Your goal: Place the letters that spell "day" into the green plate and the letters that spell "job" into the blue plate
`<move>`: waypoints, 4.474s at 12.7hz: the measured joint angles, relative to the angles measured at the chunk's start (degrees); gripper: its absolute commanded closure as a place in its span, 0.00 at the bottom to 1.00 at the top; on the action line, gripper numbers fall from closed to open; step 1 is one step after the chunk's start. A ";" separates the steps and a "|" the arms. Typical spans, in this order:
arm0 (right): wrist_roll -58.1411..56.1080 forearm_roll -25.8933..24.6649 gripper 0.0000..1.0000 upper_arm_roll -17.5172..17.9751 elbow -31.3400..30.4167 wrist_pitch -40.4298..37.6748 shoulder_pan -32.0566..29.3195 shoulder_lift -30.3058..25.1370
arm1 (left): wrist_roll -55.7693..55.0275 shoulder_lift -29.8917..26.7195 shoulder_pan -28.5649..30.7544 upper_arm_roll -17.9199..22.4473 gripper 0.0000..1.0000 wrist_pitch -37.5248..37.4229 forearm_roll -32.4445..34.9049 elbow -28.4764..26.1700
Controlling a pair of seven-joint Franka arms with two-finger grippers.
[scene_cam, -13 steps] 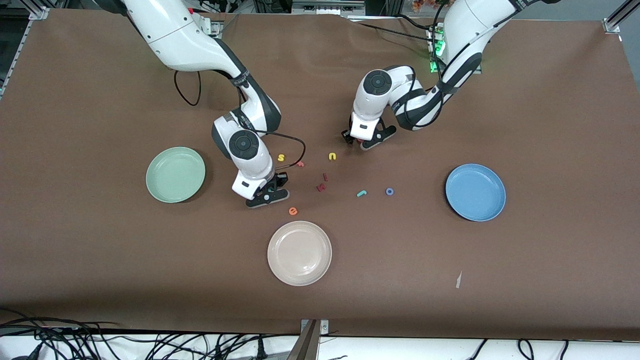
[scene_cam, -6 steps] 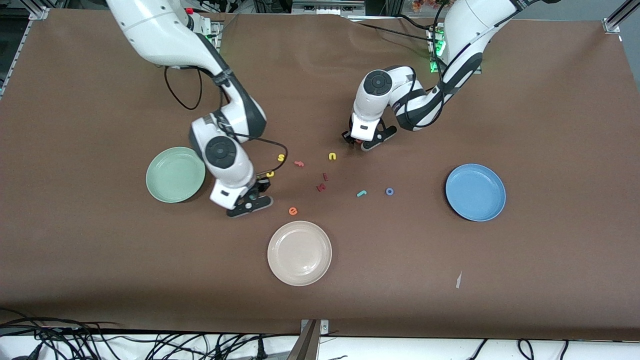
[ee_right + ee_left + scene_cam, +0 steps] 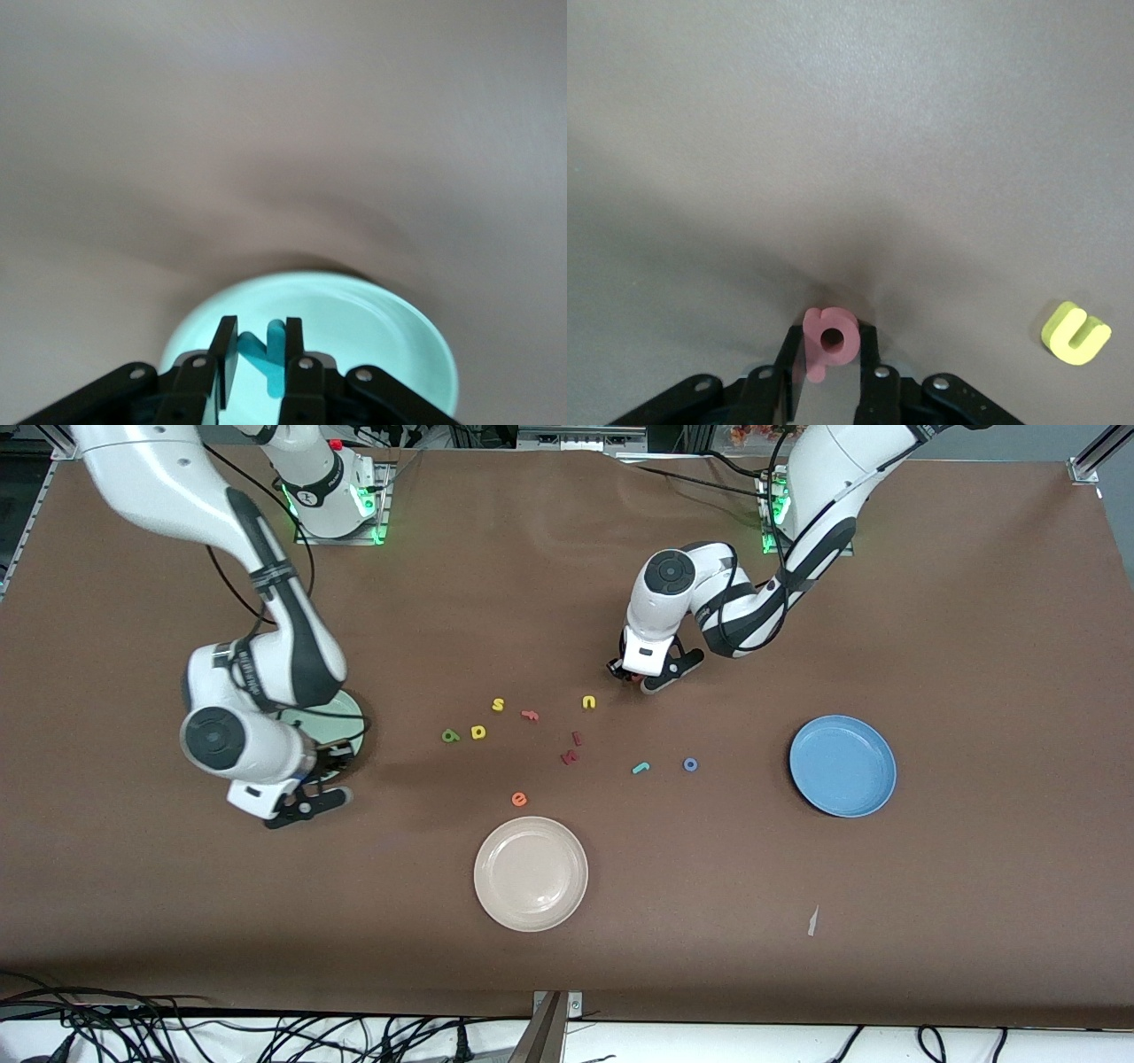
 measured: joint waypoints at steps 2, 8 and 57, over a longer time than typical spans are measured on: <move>-0.90 0.20 0.88 0.04 -3.33 1.71 -1.40 0.15 | 1.75 0.02 0.45 0.70 0.94 -5.57 0.05 2.22; 2.53 0.80 0.01 0.54 -7.28 3.59 -1.42 -0.40 | 23.68 0.00 8.69 0.81 0.98 -22.46 -6.26 14.53; 33.18 1.14 0.01 -8.69 -23.73 11.67 6.57 -8.99 | 39.63 11.03 10.55 1.97 0.75 -14.31 1.82 21.40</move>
